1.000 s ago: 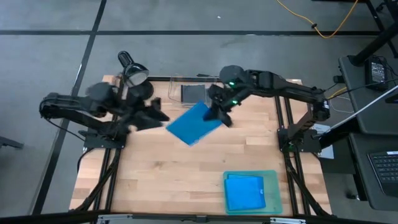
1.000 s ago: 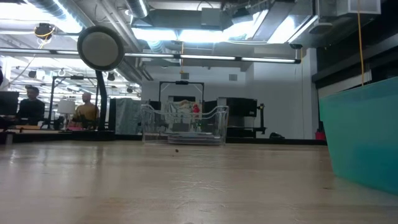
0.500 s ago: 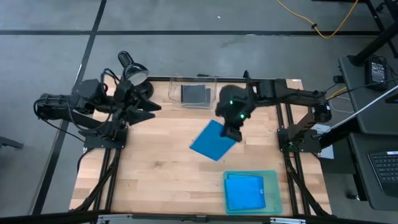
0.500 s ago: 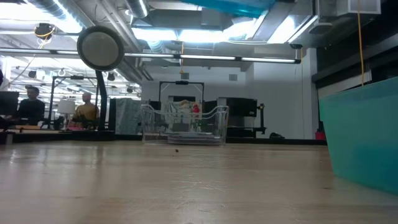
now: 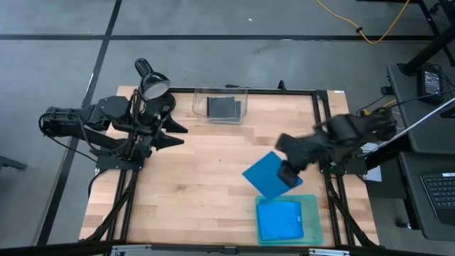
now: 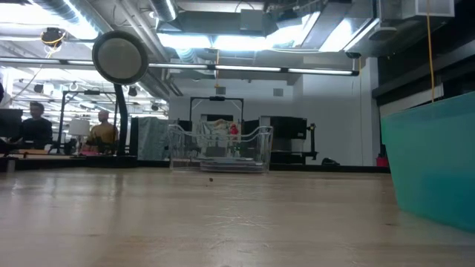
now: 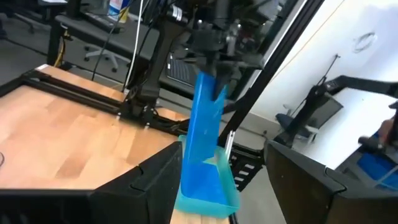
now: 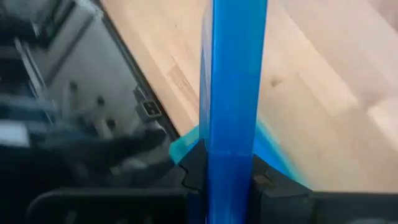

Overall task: Pick & place jewel cases by type
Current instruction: Put the blue cd case into the green bin

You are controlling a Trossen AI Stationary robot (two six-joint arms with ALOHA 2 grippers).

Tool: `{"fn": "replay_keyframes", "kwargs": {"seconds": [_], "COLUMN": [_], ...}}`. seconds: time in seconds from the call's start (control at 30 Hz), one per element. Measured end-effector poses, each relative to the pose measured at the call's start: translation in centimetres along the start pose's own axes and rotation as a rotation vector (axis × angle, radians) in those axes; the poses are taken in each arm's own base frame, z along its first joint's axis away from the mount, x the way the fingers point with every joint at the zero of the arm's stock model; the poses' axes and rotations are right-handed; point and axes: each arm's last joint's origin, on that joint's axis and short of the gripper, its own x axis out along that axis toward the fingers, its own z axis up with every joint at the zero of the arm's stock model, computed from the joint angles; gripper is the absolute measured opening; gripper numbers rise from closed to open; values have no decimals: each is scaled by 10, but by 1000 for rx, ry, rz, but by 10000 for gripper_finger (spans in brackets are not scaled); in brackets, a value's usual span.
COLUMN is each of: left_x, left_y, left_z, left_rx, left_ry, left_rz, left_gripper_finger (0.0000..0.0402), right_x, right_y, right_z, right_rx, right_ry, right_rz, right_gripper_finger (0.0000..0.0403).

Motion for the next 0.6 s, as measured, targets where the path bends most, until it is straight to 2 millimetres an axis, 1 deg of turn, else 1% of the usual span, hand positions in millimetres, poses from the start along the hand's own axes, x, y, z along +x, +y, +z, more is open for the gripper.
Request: {"fn": "replay_keyframes", "kwargs": {"seconds": [0.13,0.27,0.47,0.53,0.6], "left_x": [0,0,0,0,0], "left_y": [0,0,0,-1,-1], "left_z": [0,0,-1,-1,-1], "left_rx": [33,67,82,89,91], "left_ry": [1,5,13,22,27], "left_rz": [1,-6,-15,-36,-47], "left_gripper_finger": [219,219,219,219,219], "right_x": [-14,-16,-5,3,14], "right_y": [8,18,32,36,42], "right_z": [-38,-74,-121,-135,-144], "right_rx": [187,343,512,532,518], "right_ry": [-79,-142,-195,-196,-173], "right_rz": [-34,-44,-56,-89,-123], "right_gripper_finger": [48,47,48,48,48]}}
